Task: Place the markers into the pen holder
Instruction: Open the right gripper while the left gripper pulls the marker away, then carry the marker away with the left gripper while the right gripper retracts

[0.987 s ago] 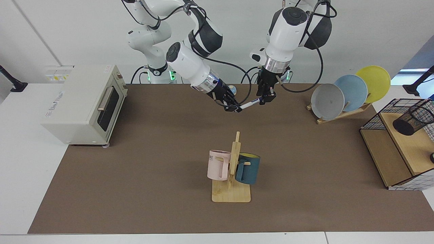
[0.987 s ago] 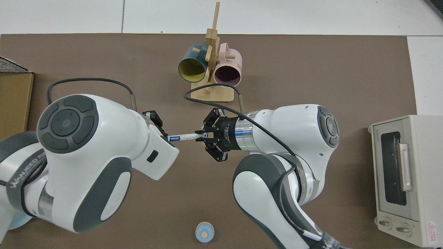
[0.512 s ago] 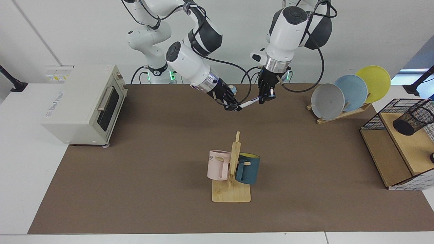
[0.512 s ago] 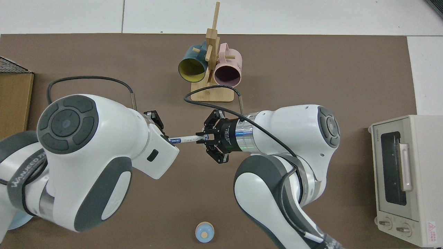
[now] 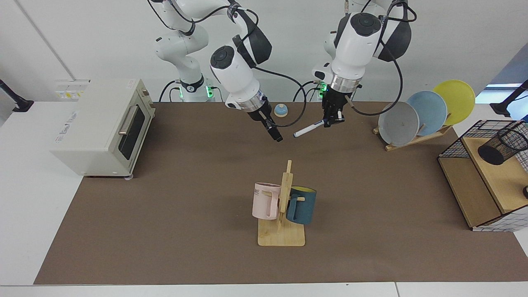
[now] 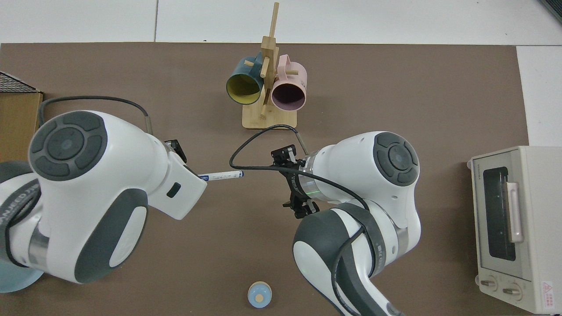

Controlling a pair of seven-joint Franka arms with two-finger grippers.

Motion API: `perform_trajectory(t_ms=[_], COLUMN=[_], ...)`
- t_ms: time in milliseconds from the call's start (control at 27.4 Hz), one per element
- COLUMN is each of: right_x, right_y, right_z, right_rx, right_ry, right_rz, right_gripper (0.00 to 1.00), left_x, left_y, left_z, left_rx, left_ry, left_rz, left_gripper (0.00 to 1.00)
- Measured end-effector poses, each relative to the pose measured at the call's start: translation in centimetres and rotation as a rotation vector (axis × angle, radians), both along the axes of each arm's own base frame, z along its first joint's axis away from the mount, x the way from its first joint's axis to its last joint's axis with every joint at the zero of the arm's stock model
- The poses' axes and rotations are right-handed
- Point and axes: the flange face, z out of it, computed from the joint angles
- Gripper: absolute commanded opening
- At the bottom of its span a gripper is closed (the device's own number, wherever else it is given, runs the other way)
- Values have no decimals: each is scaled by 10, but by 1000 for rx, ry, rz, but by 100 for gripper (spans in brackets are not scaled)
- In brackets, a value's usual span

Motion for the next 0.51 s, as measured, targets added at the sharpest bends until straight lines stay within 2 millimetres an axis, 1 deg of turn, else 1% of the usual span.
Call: perform_trajectory(t_ms=[73,183,366,512], right_x=[0,4,16,22], right_y=[-13,-43,-104,-154], right_z=[0,3,17,30], right_rx=[-50,-99,-138,-188], right_ry=[2,8,-6,-45], right_rz=[72,166,298,426], right_gripper=[100,100,100,100], left_x=[6,16,29,35], left_y=[22,60,124,175], left_z=[-1,-3,-3,-2], left_rx=[36,85,161,221], left_ry=[5,10,2,-2], left_rz=[28,79,152,190], left_gripper=[0,0,0,0])
